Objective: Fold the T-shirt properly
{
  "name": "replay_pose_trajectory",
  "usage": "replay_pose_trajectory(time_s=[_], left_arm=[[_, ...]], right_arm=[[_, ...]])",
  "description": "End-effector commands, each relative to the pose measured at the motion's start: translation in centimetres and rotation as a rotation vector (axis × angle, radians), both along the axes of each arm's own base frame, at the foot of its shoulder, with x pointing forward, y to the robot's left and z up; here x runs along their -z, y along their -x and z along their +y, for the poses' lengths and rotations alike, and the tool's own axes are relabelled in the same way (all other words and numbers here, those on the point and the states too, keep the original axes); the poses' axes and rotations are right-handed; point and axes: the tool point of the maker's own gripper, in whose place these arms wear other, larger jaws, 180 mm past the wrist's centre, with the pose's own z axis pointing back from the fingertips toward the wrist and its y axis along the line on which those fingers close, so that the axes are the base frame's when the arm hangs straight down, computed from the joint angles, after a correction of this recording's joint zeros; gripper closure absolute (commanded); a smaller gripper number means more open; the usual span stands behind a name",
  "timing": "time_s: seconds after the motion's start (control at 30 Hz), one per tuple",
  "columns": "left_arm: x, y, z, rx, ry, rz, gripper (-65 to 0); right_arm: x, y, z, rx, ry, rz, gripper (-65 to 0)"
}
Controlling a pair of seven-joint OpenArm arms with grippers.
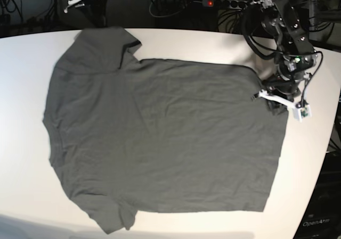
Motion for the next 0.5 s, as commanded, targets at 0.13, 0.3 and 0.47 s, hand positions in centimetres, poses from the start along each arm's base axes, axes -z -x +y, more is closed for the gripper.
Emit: replay_pose_trajectory(time_s=[0.13, 0.3, 0.47], left_arm=[[-1.4, 0.0, 2.1, -0.010, -0.040, -0.052, -2.8], [-1.3, 0.7, 3.5, -0.002, -0.064, -0.042, -2.8], [-1.4, 0.8, 3.4, 0.003, -0.068, -0.043, -2.8]], right_arm=[[-1.6, -0.8, -1.0, -0.010, 0.027, -0.074, 0.0], [-1.5, 0.5, -0.9, -0.014, 0.026, -0.051, 0.0], [-1.3, 1.7, -0.8, -0.017, 0.024, -0.028, 0.0]])
